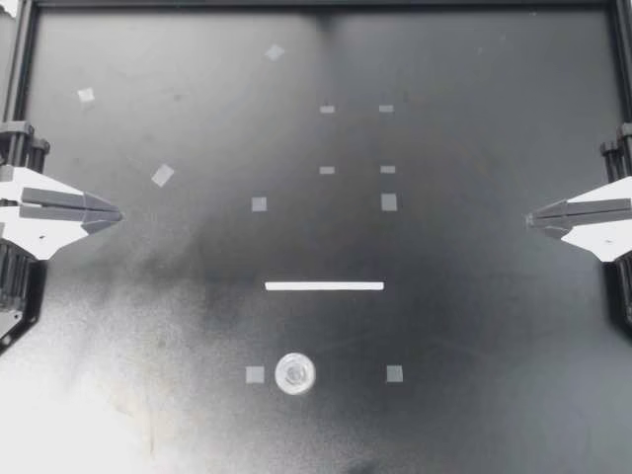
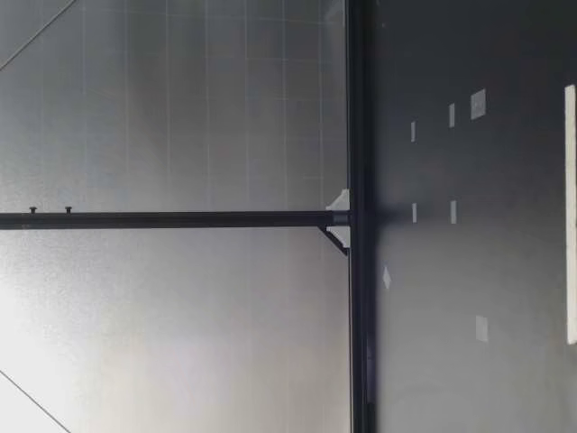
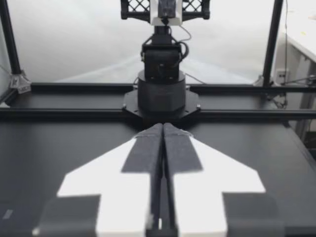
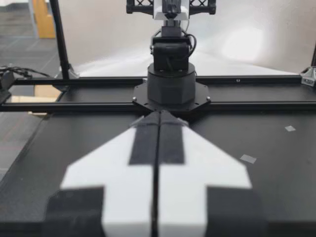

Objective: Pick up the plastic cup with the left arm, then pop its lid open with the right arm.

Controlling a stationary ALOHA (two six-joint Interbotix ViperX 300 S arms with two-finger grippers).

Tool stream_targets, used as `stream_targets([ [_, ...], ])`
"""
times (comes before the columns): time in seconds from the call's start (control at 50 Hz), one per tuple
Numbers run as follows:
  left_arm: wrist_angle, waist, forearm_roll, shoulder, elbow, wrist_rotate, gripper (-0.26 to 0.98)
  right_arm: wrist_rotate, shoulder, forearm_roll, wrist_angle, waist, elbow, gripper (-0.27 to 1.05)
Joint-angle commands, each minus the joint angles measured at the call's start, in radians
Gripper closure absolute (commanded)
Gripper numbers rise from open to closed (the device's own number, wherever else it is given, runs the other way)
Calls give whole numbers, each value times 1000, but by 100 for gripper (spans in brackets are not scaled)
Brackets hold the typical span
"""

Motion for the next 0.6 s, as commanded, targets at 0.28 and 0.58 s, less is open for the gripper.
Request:
stream_targets([
  [0.28,-26,-5,-2,-5,77,-12,84,77,28,31,-6,-3,20,95],
  [0.58,29,-21,6,101,-32,44,83,80,178,31,273,-12,-210,95],
])
